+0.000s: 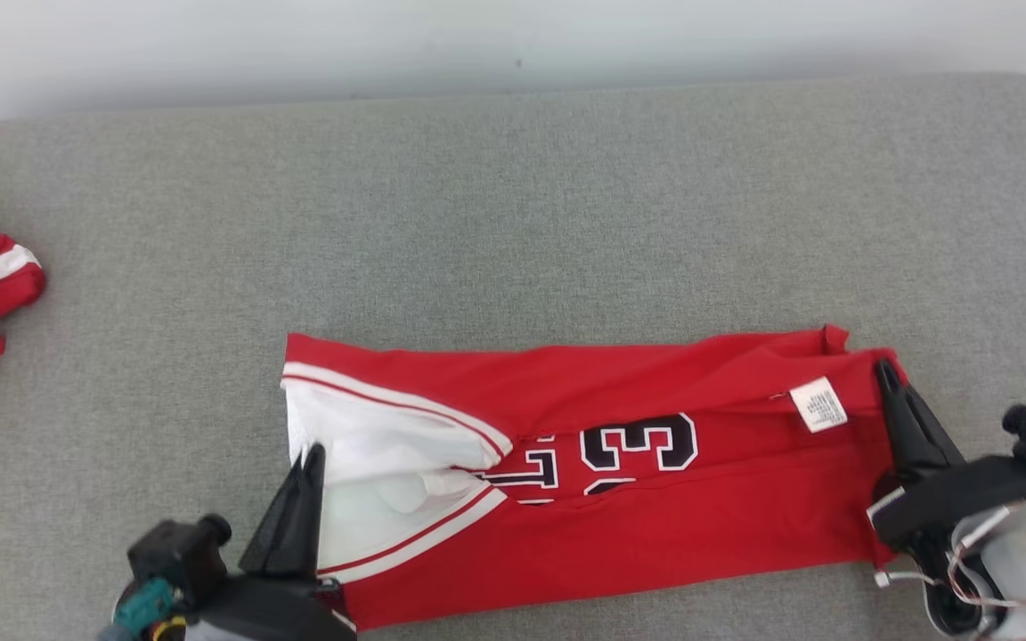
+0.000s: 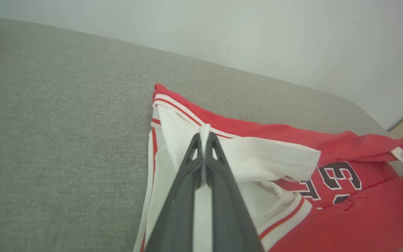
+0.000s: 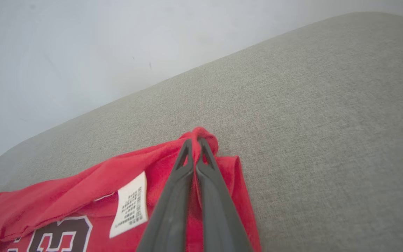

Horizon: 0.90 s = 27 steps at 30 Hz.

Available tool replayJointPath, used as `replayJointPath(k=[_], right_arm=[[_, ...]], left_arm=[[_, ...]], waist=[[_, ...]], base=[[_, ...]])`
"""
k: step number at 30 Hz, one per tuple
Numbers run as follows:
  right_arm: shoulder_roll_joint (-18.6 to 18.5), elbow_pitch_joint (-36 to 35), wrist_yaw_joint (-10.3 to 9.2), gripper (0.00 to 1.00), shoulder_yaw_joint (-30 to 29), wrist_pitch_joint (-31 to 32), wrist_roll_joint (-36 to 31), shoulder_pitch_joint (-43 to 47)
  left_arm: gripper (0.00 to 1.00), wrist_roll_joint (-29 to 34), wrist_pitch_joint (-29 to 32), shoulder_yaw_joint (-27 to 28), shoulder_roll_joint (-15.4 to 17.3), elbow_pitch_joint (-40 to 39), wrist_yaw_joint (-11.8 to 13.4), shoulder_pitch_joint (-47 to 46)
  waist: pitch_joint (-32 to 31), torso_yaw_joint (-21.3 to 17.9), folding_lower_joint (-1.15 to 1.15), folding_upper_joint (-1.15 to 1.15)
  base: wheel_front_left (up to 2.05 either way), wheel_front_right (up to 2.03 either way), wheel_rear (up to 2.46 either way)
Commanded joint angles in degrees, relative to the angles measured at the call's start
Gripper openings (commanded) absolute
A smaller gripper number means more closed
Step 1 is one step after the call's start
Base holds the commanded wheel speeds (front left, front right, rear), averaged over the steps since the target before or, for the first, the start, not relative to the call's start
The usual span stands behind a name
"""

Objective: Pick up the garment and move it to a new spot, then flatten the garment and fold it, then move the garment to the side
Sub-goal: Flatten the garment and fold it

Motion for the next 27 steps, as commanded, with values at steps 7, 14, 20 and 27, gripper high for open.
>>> replayJointPath(k=[7,14,20,27], right_arm=[[0.0,-1.8,-0.15,0.00,-1.8,-0.3,-0.9,6.0],[0.1,-4.4,-0.15,1.00,-3.7,-0.3,-2.6,7.8],[-0.4,-8.6,-0.15,1.00,-5.9,-0.3,-3.2,10.5],[-1.3,-6.7,-0.15,1.00,-5.6,0.8,-4.8,9.9]], left_arm=[[0.00,0.5,-0.3,1.9,-2.0,-0.6,0.4,5.5],[1.00,5.6,-0.3,6.5,-3.9,-1.3,0.1,6.3],[1.00,13.5,-0.3,14.2,-5.9,-5.0,0.4,8.5],[1.00,21.5,-0.3,20.9,-7.8,-7.7,1.4,11.4]], waist=[[-1.1,0.4,0.01,0.00],[-2.3,0.4,0.01,0.00],[-3.9,0.5,0.01,0.00],[-5.5,0.6,0.01,0.00]], base=[[0.00,0.00,0.00],[0.00,0.00,0.00],[0.00,0.00,0.00],[0.00,0.00,0.00]])
